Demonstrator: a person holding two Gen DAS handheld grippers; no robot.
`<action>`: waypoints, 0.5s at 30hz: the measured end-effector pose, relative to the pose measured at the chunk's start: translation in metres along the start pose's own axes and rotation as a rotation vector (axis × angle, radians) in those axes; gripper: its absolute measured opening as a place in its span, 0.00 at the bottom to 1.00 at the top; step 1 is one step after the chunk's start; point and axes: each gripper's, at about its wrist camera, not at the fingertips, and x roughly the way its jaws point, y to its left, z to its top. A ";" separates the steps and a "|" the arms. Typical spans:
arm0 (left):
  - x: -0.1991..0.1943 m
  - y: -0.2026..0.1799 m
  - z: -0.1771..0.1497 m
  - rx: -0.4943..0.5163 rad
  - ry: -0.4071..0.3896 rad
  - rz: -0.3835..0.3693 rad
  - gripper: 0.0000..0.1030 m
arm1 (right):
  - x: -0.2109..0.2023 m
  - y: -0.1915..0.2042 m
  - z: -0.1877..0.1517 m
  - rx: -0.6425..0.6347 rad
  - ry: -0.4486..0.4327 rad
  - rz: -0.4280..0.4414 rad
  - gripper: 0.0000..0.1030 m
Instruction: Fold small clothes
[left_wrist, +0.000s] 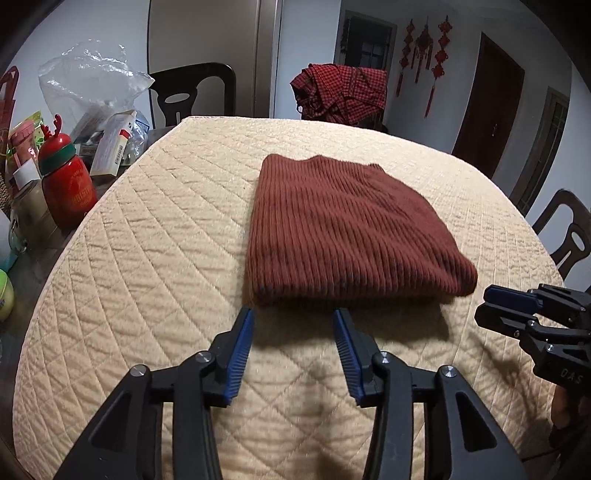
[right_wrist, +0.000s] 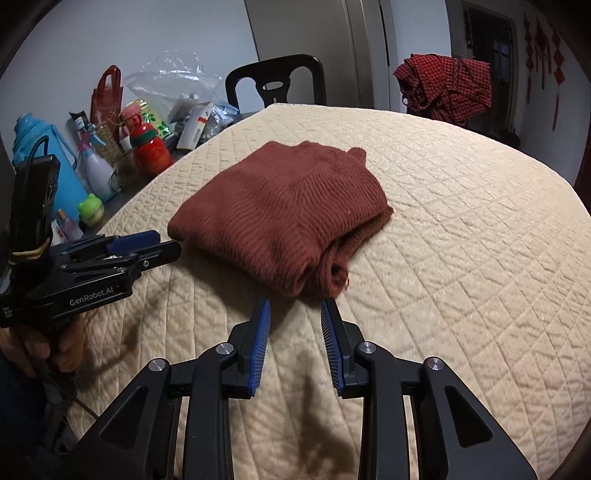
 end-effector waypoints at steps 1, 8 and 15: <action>0.000 0.000 -0.001 0.006 0.001 0.002 0.50 | 0.000 0.001 -0.002 -0.002 0.001 -0.008 0.33; 0.006 0.002 -0.007 0.023 0.025 0.022 0.55 | 0.010 0.001 -0.012 -0.015 0.044 -0.060 0.33; 0.012 0.007 -0.010 0.001 0.051 0.014 0.59 | 0.014 0.005 -0.018 -0.040 0.053 -0.112 0.33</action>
